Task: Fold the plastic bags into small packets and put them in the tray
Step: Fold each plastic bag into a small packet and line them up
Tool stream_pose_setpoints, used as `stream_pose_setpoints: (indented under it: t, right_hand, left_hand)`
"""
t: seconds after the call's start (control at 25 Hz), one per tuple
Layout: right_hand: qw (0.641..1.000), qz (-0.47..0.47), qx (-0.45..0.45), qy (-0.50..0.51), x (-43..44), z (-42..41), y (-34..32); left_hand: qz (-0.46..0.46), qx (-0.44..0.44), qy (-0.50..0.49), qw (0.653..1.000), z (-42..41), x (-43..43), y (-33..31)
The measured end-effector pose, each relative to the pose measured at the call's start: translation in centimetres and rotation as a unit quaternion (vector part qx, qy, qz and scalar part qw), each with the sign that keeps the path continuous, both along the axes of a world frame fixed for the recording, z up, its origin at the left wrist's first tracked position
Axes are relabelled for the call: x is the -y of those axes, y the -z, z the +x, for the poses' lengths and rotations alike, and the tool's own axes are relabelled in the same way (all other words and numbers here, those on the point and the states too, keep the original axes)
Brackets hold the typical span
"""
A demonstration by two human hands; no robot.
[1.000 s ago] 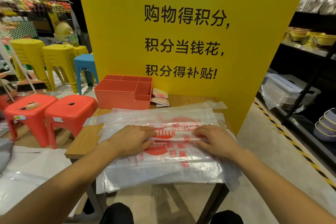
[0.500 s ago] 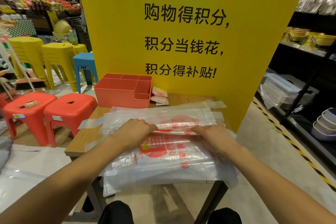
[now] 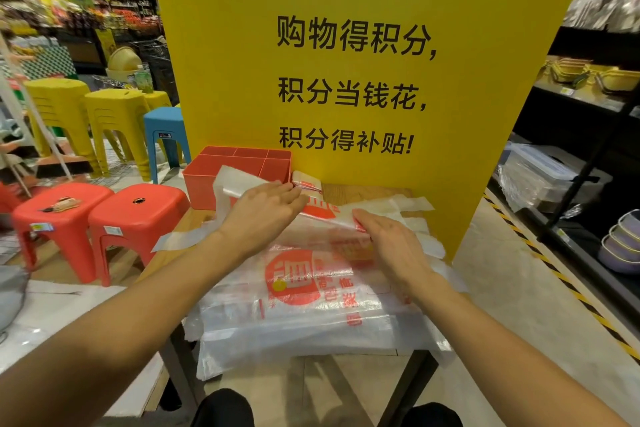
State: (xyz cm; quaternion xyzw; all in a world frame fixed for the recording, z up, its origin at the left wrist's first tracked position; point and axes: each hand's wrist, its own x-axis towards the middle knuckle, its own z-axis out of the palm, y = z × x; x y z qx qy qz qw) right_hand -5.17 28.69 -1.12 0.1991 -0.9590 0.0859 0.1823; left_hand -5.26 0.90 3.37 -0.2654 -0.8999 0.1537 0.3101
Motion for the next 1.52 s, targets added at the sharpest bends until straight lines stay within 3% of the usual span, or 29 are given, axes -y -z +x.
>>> stream_pose_setpoints:
  t: [0.2,0.44,0.56,0.68,0.84,0.92,1.0,1.24,1.52]
  right_hand:
    - [0.996,0.069,0.062,-0.018,-0.4,0.6,1.1]
    - [0.995,0.088,0.038,0.027,-2.2,-0.6,1.1]
    - [0.997,0.067,0.029,0.031,-2.6,-0.9,1.2]
    - [0.998,0.056,0.024,0.012,-2.1,-0.6,0.7]
    - [0.996,0.06,0.054,-0.021,-1.0,0.1,1.2]
    - [0.996,0.061,0.058,-0.031,-0.6,0.1,2.1]
    - [0.995,0.065,0.068,-0.039,-0.5,-0.2,2.4]
    - [0.984,0.055,0.162,-0.051,-0.9,-0.2,2.7]
    - [0.978,0.066,0.177,-0.089,0.7,-0.6,4.4]
  left_hand:
    - [0.02,0.141,-0.095,0.985,1.4,2.1,6.0]
    - [0.096,0.142,-0.18,0.969,1.6,7.4,4.9]
    - [0.188,0.115,-0.184,0.958,1.9,10.0,3.2]
    - [0.144,0.106,-0.194,0.965,1.7,12.6,2.7]
    - [0.107,0.235,-0.211,0.943,2.9,12.6,2.9]
    - [0.19,0.348,-0.203,0.895,3.1,10.9,2.7]
    - [0.262,0.378,-0.13,0.878,2.4,7.4,2.9]
    - [0.202,0.402,-0.019,0.893,0.7,-5.3,5.6]
    - [0.112,0.385,-0.034,0.916,-0.1,-5.3,9.4]
